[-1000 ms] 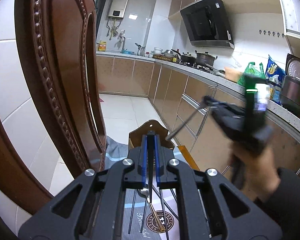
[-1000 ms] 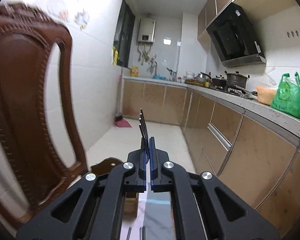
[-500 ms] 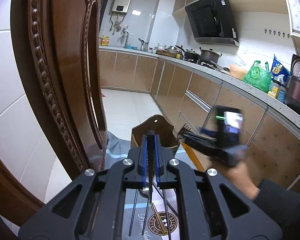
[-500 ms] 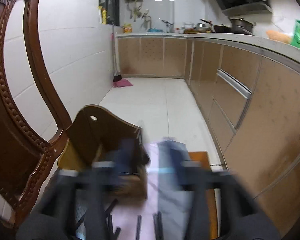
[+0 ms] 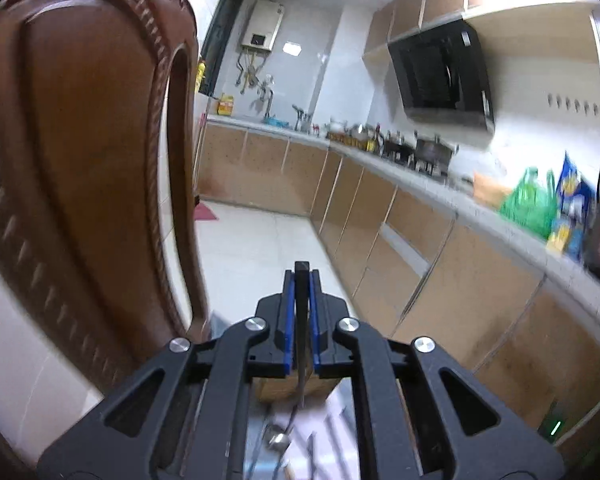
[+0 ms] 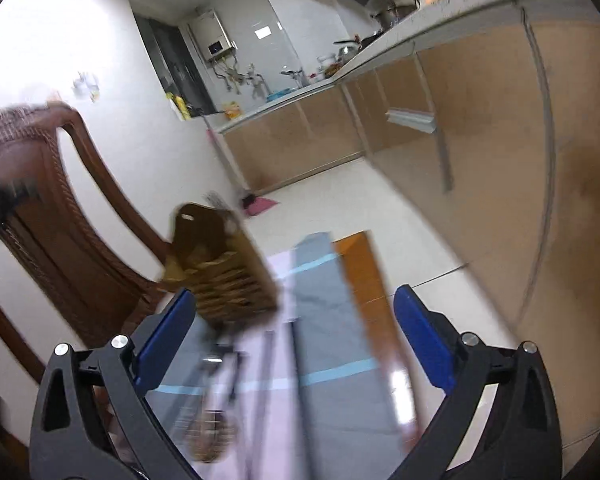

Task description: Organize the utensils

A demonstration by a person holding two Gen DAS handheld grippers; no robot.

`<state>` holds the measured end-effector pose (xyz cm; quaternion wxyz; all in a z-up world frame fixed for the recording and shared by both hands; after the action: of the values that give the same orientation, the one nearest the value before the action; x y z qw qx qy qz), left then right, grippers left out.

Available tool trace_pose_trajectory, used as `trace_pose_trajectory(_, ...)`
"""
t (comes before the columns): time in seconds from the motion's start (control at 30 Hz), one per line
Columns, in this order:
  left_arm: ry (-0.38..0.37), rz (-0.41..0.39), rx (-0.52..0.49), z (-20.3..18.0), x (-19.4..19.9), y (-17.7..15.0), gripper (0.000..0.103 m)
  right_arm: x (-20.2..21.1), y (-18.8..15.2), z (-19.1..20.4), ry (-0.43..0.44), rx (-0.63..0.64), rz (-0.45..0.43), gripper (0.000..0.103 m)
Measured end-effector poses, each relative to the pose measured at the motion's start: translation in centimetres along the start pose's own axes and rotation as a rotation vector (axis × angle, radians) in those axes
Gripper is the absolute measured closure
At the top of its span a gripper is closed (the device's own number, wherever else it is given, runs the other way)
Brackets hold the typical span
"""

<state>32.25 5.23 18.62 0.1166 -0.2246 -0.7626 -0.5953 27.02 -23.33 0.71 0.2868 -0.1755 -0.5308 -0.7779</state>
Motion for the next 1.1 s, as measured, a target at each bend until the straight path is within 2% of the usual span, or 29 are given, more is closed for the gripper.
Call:
trace_pose_trajectory(0.1,0.01,-0.025,0.012,-0.3,-1.7,2.7,0.097,-0.5,-0.3,-1.2,0.021,-0.053,0.03,0.006)
trace_pose_trajectory(0.23,0.054,0.019,0.018,0.2,-6.5,3.4,0.097,-0.2,-0.1,-1.7,0.036,-0.051,0.029,0.006)
trace_pose_trajectory(0.33,0.066,0.074,0.048,1.4,-10.5,1.8,0.097,0.0,0.2,-2.0,0.044,-0.05,0.023,0.006)
trace_pose_trajectory(0.43,0.051,0.161,0.098,2.6,-14.4,-1.3,0.097,-0.2,0.2,-2.0,0.054,-0.054,0.034,0.006)
trace_pose_trajectory(0.53,0.05,0.236,0.103,3.4,-16.7,-4.5,0.095,-0.4,0.2,-1.4,0.071,-0.047,0.043,0.006)
trace_pose_trajectory(0.6,0.08,0.24,0.089,3.9,-16.5,-5.9,0.061,-0.4,0.1,-0.7,0.078,-0.023,0.048,0.006)
trace_pose_trajectory(0.63,0.095,0.218,0.08,4.0,-15.6,-6.5,0.022,-0.4,-0.1,-0.1,0.078,0.0,0.049,0.006)
trace_pose_trajectory(0.67,0.114,0.181,0.065,4.2,-14.2,-7.2,0.008,-0.4,-0.2,0.3,0.075,0.02,0.051,0.006)
trace_pose_trajectory(0.73,0.142,0.167,0.015,3.8,-11.9,-8.7,0.007,-0.4,-0.5,1.0,0.067,0.055,0.056,0.006)
trace_pose_trajectory(0.8,0.156,0.215,-0.052,2.6,-9.7,-11.7,0.006,-0.4,-0.9,1.7,0.057,0.089,0.063,0.006)
trace_pose_trajectory(0.9,0.173,0.282,-0.17,0.8,-6.7,-17.6,0.005,-0.6,-2.0,3.0,0.047,0.156,0.093,0.006)
trace_pose_trajectory(1.0,0.185,0.337,-0.242,-0.5,-4.6,-23.2,0.004,-0.8,-3.9,4.6,0.027,0.258,0.144,0.006)
trace_pose_trajectory(1.1,0.197,0.392,-0.241,-0.6,-3.5,-28.0,0.004,-1.1,-6.2,5.7,0.028,0.329,0.213,0.006)
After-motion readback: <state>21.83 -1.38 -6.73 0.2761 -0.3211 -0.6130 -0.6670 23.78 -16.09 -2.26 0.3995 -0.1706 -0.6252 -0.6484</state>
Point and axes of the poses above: each gripper's, at about its wrist camera, not at the fingertips, and x roughly against the way its jaws point, z to its left, y to its top, the point moved 10 cm from there along -x, roughly the way its jaws point, and after that the axes turned 8 degrees about z, right-handed, at the moved point
